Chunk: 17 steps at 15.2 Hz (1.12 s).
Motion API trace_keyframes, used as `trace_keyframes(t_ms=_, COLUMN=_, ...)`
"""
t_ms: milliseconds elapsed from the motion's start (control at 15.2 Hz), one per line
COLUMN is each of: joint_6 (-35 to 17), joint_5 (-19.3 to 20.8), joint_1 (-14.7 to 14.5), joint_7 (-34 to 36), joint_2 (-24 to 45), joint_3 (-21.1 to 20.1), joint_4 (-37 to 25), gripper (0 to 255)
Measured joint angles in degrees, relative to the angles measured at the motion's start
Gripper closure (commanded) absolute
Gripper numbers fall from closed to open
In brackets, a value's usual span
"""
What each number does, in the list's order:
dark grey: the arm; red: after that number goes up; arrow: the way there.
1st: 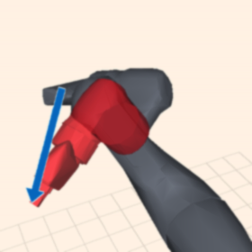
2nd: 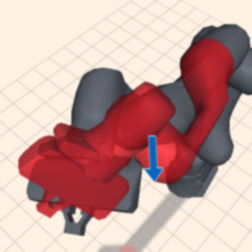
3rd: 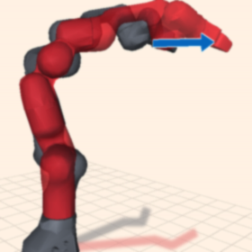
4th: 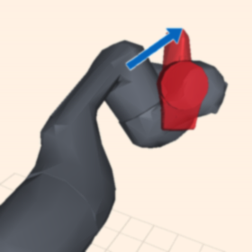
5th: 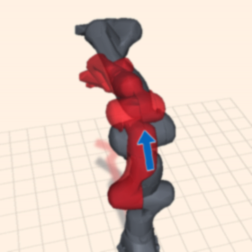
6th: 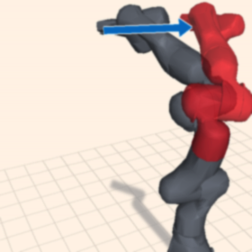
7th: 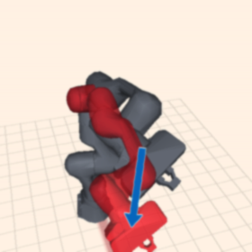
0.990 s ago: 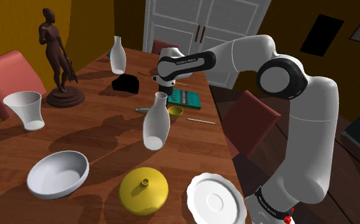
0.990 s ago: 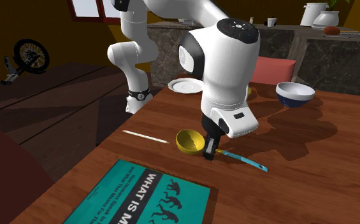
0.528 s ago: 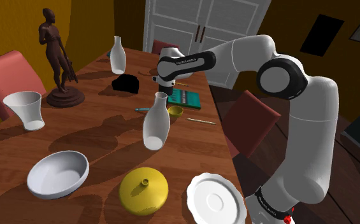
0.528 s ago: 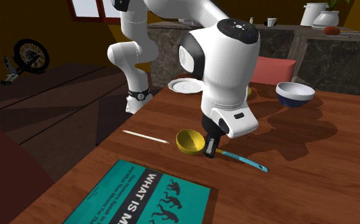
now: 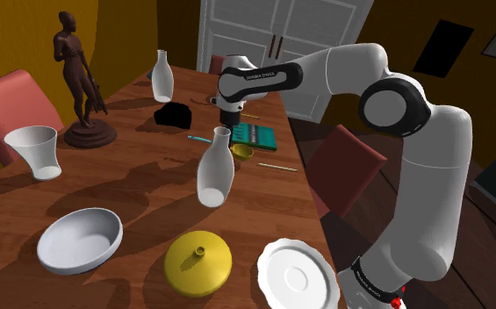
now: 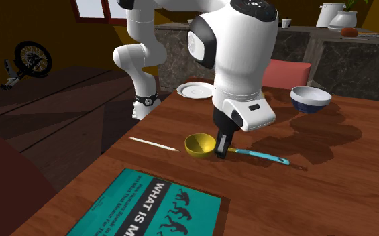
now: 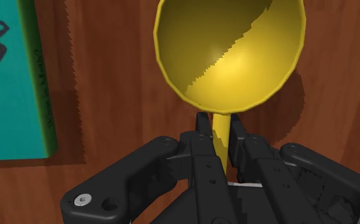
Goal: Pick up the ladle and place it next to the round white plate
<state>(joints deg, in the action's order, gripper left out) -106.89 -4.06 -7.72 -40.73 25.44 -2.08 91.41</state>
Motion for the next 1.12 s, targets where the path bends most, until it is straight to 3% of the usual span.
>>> trace_keyframes(t_ms=1122, joint_6=11.65, joint_5=0.08, joint_1=0.04, joint_7=0.85, joint_2=-2.65, joint_3=-0.05, joint_4=-9.04, gripper=255)
